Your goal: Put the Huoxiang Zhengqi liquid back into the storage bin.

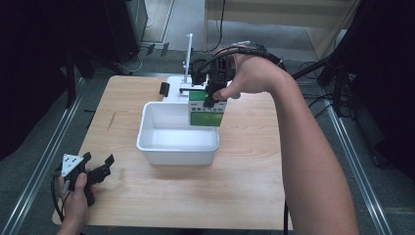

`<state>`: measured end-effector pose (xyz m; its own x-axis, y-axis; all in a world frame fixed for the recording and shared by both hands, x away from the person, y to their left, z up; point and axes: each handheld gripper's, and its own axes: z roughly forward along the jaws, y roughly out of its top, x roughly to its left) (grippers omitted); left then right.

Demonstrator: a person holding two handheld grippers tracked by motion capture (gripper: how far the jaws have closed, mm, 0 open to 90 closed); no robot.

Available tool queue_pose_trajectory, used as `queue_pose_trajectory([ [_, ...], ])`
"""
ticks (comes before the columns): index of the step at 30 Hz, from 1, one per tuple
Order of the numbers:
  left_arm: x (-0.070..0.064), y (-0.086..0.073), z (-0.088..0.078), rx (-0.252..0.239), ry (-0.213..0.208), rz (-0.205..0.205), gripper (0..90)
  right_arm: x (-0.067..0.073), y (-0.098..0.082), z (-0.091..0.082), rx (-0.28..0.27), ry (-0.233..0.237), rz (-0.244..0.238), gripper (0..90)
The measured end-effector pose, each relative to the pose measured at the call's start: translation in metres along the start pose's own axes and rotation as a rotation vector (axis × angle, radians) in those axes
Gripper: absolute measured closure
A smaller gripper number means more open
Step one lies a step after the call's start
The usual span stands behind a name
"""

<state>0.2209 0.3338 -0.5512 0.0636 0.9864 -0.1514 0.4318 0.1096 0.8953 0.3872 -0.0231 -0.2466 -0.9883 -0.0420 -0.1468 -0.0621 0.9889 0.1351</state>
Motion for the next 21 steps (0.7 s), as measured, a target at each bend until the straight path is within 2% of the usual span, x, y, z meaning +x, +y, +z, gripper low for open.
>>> queue_pose_trajectory([
  [3, 0.0, 0.0, 0.0, 0.001, 0.0, 0.003, 14.0, 0.0, 0.005, 0.004, -0.003, 0.006, -0.017, 65.3],
  [6, 0.0, 0.0, 0.0, 0.0, -0.001, 0.003, 14.0, 0.0, 0.008, 0.006, 0.01, 0.008, -0.009, 65.3],
  [7, 0.0, 0.0, 0.0, 0.0, -0.001, 0.002, 14.0, -0.001, 0.009, 0.007, 0.004, 0.012, -0.023, 65.3],
  [17, 0.0, 0.0, 0.0, 0.002, -0.002, 0.006, 14.0, -0.001, 0.013, 0.019, 0.013, 0.025, -0.026, 65.2],
  [21, 0.0, 0.0, 0.0, 0.003, -0.002, 0.005, 14.0, -0.001, 0.012, 0.026, 0.016, 0.035, -0.014, 65.2],
])
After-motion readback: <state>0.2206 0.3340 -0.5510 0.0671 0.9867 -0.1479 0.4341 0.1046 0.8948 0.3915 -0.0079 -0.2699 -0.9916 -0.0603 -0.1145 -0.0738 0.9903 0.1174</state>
